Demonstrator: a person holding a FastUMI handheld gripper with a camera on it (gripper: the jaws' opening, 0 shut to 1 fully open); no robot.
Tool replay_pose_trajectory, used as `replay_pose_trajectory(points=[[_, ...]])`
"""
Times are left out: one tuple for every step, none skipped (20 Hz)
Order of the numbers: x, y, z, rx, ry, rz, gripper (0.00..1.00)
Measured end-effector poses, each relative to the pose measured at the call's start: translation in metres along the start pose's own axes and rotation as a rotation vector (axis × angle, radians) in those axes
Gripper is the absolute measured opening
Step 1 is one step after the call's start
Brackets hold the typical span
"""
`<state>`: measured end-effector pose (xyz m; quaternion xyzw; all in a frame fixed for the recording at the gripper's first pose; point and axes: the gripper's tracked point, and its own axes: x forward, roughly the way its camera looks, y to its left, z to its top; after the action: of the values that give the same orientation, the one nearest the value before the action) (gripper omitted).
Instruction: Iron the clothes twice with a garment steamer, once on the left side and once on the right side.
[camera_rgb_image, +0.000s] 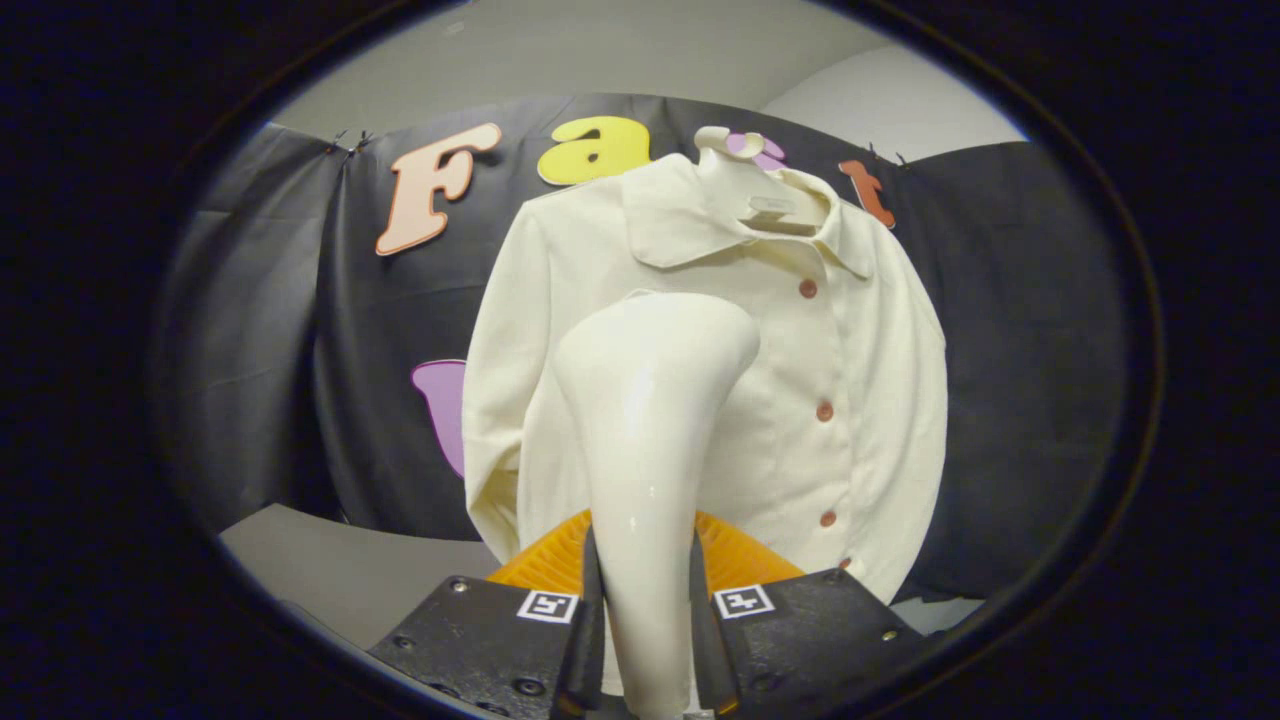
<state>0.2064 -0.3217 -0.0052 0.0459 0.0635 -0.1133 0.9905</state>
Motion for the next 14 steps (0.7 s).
replay_pose_trajectory(points=[[-0.001,-0.001,-0.006,0.005,0.004,-0.002,0.35],[-0.003,-0.002,-0.012,0.013,0.006,-0.004,0.35],[-0.005,-0.004,-0.018,0.02,0.01,-0.005,0.35],[-0.006,-0.006,-0.023,0.028,0.008,-0.008,0.35],[-0.007,-0.008,-0.029,0.032,0.01,-0.014,0.35],[-0.009,-0.01,-0.036,0.035,0.011,-0.02,0.35],[-0.011,-0.011,-0.044,0.036,0.015,-0.023,0.35],[-0.013,-0.012,-0.051,0.038,0.018,-0.026,0.35],[-0.014,-0.013,-0.061,0.036,0.032,-0.027,0.35],[-0.016,-0.013,-0.07,0.035,0.037,-0.028,0.35],[-0.017,-0.014,-0.077,0.033,0.042,-0.029,0.35],[-0.019,-0.014,-0.084,0.032,0.04,-0.032,0.35],[-0.019,-0.013,-0.09,0.027,0.038,-0.03,0.35],[-0.018,-0.012,-0.095,0.023,0.035,-0.026,0.35]])
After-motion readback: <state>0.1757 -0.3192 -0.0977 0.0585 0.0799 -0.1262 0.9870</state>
